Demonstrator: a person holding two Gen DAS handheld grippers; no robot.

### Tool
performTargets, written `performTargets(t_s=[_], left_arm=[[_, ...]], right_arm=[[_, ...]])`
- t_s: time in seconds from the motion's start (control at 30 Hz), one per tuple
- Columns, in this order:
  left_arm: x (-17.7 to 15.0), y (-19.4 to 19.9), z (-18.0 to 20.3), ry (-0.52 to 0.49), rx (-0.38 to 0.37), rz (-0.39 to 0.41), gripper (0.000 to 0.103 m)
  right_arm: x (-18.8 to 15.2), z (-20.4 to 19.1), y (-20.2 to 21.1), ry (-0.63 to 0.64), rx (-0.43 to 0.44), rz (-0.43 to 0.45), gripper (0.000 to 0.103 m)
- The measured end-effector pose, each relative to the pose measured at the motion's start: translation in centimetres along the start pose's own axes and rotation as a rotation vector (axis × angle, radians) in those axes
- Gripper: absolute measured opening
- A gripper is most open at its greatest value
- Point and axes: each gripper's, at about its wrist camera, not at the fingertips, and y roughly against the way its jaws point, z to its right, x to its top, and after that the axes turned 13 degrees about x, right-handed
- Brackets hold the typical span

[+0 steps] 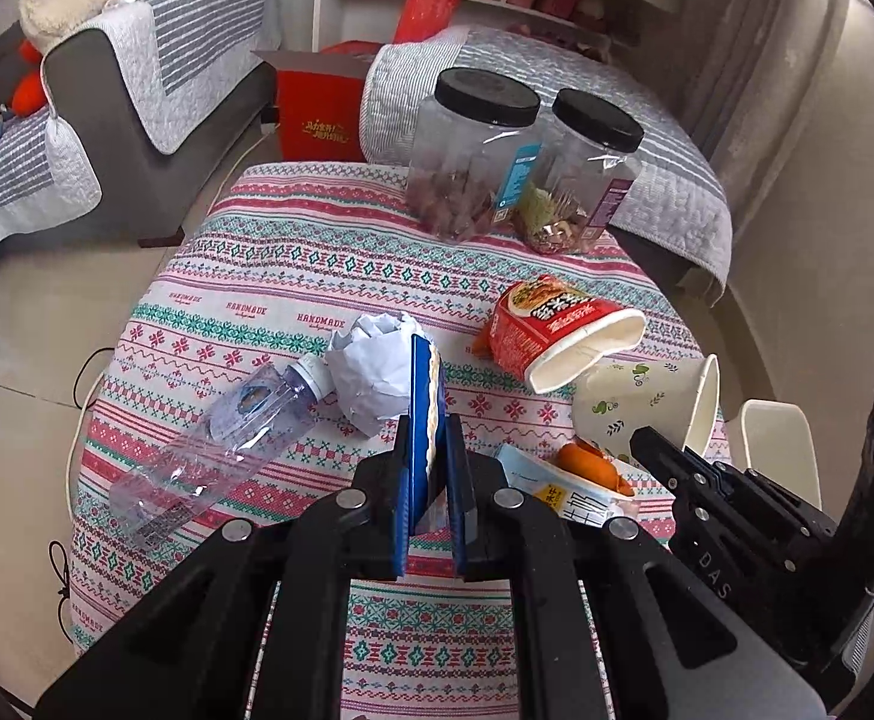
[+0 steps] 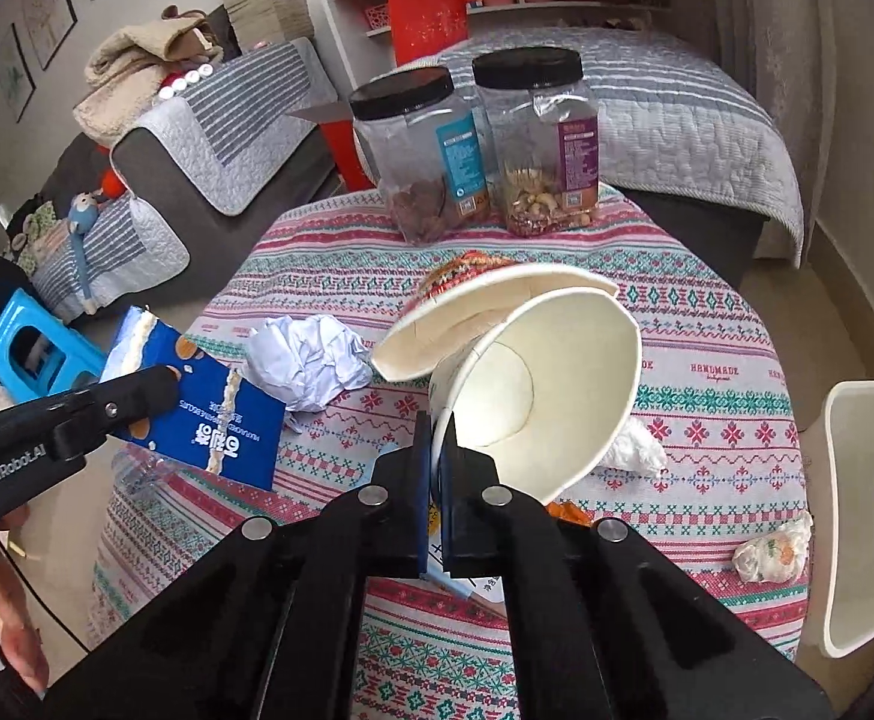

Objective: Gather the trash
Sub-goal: 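Grasp the white paper cup rim with the right gripper, then carry the paper cup to the bin and release it while the left gripper carries the box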

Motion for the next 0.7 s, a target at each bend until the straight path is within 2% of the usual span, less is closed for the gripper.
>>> performTargets(t_s=[0.23,0.7], left_arm=[[0.2,2.4,1.3,-0.002,-0.012,0.089,0.01],[0.4,5.1,4.4,-0.003,-0.061,0.188,0.01]], right_arm=[[0.7,0.3,3.7,0.023,0.001,0.086,0.001],[0.6,2.1,9.1,0.082,-0.118,0.225,0.001]])
